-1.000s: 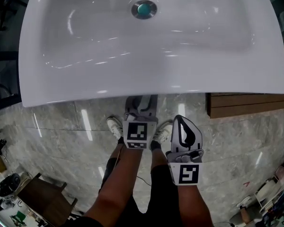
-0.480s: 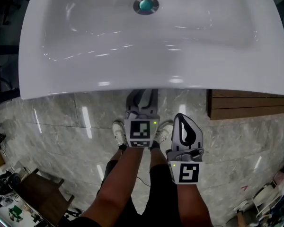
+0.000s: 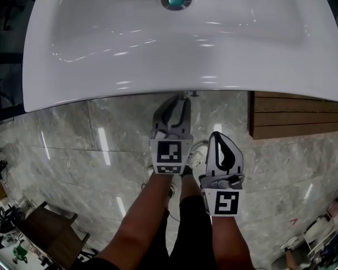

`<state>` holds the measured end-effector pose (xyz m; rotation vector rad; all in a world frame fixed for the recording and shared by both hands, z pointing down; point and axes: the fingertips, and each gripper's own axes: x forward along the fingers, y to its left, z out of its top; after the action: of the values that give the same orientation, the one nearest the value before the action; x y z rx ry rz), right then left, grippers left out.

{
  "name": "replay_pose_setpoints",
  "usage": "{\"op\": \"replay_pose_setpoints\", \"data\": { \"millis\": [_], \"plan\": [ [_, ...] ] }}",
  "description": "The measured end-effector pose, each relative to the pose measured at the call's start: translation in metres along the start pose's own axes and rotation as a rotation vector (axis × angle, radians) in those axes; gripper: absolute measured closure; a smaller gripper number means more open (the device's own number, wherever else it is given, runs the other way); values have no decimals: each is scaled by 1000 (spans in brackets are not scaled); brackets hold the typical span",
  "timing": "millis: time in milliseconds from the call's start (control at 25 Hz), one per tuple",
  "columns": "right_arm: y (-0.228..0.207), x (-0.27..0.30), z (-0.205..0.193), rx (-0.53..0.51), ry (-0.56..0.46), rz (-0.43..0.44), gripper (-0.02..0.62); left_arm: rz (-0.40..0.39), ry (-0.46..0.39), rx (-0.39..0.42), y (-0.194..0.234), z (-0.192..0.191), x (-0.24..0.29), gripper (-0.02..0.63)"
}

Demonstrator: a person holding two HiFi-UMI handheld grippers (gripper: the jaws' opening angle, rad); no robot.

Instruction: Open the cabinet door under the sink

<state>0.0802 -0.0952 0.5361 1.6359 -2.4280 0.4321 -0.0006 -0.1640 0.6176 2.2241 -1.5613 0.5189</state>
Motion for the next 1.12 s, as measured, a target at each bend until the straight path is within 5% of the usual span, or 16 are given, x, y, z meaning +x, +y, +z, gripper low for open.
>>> {"op": "replay_pose_setpoints", "data": {
  "millis": [1120],
  "plan": [
    [56, -33, -16, -71, -45, -1, 575, -206, -6, 28, -10, -43, -82, 511]
  ]
}}
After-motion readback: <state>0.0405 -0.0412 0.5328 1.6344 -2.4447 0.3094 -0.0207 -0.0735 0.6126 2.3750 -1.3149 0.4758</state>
